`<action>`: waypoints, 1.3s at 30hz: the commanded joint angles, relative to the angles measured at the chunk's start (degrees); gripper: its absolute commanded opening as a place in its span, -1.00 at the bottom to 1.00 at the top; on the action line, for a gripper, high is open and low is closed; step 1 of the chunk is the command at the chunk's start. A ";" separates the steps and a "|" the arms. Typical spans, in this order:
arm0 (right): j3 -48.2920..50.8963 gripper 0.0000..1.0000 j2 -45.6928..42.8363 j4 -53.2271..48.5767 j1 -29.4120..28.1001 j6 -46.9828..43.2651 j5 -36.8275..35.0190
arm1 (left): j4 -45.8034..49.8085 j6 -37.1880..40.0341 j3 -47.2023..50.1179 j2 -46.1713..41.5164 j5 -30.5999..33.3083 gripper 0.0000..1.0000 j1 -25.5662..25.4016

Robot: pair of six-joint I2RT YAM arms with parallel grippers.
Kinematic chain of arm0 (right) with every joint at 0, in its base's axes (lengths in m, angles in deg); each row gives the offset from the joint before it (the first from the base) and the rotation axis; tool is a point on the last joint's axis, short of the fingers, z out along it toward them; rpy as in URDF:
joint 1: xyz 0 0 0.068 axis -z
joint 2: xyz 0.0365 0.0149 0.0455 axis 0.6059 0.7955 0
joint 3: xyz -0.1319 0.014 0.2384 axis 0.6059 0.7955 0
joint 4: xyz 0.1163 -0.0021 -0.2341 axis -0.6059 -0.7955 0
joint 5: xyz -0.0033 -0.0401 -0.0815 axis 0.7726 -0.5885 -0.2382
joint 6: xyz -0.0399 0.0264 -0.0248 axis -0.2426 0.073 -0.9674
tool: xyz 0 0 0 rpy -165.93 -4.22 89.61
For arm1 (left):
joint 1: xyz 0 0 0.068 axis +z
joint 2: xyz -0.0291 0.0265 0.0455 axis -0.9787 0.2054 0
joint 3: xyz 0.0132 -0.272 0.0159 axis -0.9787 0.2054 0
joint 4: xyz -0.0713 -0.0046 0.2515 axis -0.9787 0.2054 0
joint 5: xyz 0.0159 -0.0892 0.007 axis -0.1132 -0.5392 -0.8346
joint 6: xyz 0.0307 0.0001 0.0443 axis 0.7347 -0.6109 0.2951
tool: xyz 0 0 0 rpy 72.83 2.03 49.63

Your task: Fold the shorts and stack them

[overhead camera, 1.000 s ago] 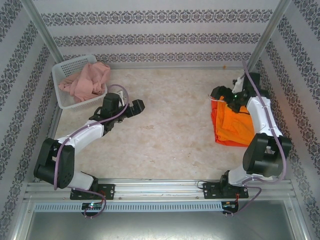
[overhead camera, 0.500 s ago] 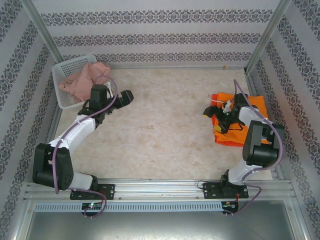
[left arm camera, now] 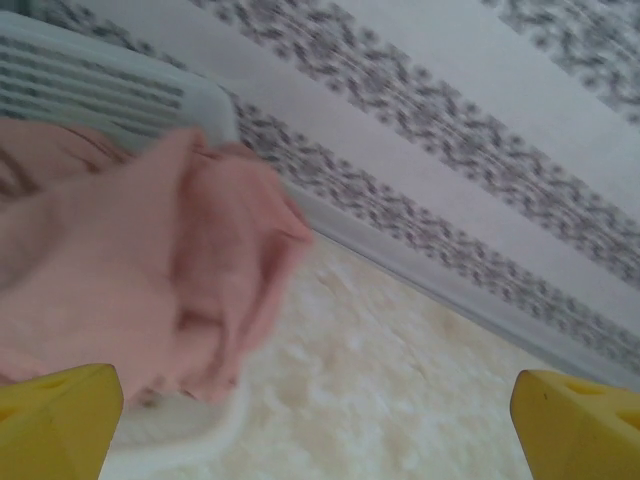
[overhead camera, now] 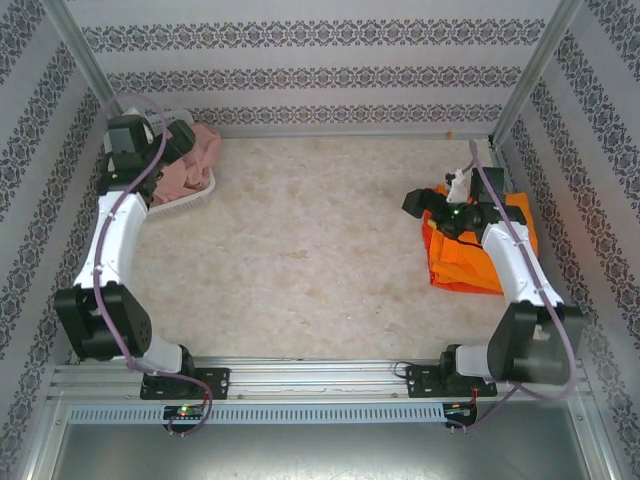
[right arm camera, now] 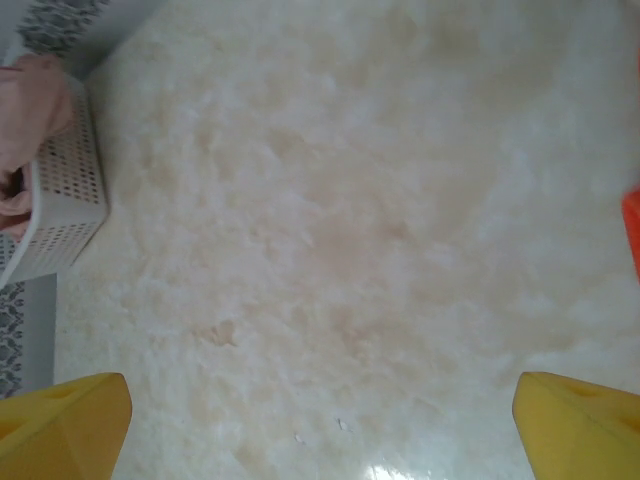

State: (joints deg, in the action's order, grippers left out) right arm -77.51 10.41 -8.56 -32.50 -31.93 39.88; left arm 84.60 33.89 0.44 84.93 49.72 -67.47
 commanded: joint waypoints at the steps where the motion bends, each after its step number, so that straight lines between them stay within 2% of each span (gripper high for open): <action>1: -0.42 0.95 -2.51 2.09 -2.66 -3.40 -4.81 | 8.35 1.37 -4.44 7.04 3.32 1.00 2.14; 6: 0.55 0.95 -4.70 5.35 -3.96 -2.63 -4.79 | 14.74 1.33 -15.82 19.66 5.04 1.00 2.99; 9: 0.66 0.95 -4.77 5.00 -4.14 -3.04 -5.16 | 18.94 1.11 -22.69 27.65 2.89 1.00 3.12; 12: 0.65 0.95 -4.33 3.90 -4.18 -3.46 -5.24 | 25.42 1.23 -31.10 35.82 0.97 0.82 3.20; 14: 0.99 0.95 -4.45 3.83 -4.19 -3.57 -5.28 | 28.67 1.48 -35.77 40.03 -0.84 0.55 3.38; 16: 1.75 0.96 -4.87 4.23 -4.26 -3.50 -5.69 | 30.94 1.97 -39.84 42.84 -3.37 0.13 3.77; 18: 2.31 0.96 -5.36 4.40 -4.27 -3.67 -6.11 | 31.68 2.55 -43.10 43.66 -7.33 -0.45 4.46; 19: 2.37 0.95 -5.46 4.33 -4.21 -3.76 -6.21 | 31.59 2.36 -44.10 43.39 -8.92 -0.64 4.82; 21: 2.26 0.95 -5.63 4.14 -4.27 -3.94 -6.39 | 30.22 1.49 -45.72 41.62 -12.11 -0.94 5.52; 22: 2.31 0.95 -5.63 4.13 -4.27 -3.94 -6.40 | 28.99 1.26 -46.04 40.39 -13.57 -0.99 5.79; 26: 2.07 0.95 -5.52 4.47 -4.26 -3.62 -6.61 | 21.24 0.29 -46.11 33.05 -19.79 -1.00 5.93; 32: 2.47 0.95 -6.95 6.90 -4.27 -3.24 -7.46 | 7.26 -5.52 -45.52 22.58 -29.18 -1.00 4.88; 39: 2.25 0.95 -8.14 8.26 -4.27 -3.15 -8.35 | -5.62 -6.10 -45.43 16.27 -40.74 -1.00 -3.55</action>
State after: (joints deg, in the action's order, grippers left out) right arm -75.55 3.44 -2.09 -36.08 -34.51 32.76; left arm 88.64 28.66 -43.97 102.37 17.85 -66.92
